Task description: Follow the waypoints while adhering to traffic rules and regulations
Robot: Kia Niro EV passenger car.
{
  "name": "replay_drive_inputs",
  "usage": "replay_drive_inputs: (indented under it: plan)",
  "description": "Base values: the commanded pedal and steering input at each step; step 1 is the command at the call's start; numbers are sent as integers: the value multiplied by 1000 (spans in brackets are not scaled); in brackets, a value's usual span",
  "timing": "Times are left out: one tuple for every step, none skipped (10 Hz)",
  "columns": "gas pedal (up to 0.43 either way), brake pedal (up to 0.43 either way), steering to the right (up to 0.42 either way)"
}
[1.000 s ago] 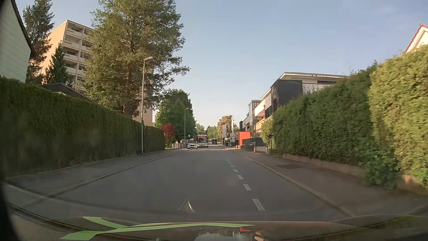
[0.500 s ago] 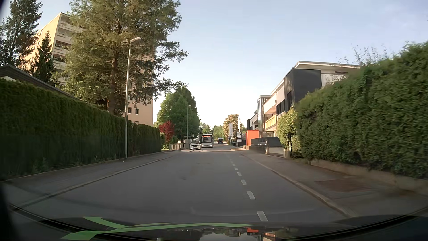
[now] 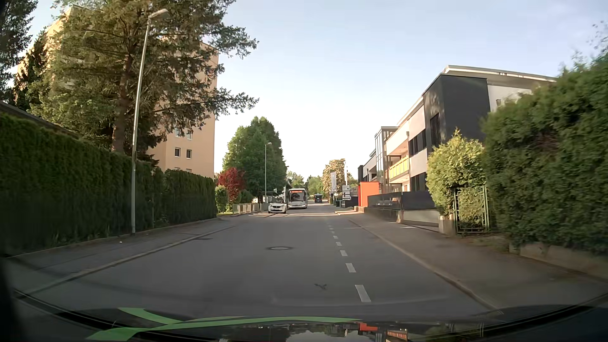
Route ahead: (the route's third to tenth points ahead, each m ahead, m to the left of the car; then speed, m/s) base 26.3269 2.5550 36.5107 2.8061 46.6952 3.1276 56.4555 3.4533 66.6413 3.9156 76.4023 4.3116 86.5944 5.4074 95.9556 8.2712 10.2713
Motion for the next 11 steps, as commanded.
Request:
replay_drive_inputs:
  plan:
    - [130,0,-10]
    - [130,0,-10]
    - [110,0,-10]
    - [110,0,-10]
    - [87,0,-10]
    - [79,0,-10]
    - [79,0,-11]
    - [79,0,-10]
    - [79,0,-9]
    - [79,0,-7]
    - [79,0,-7]
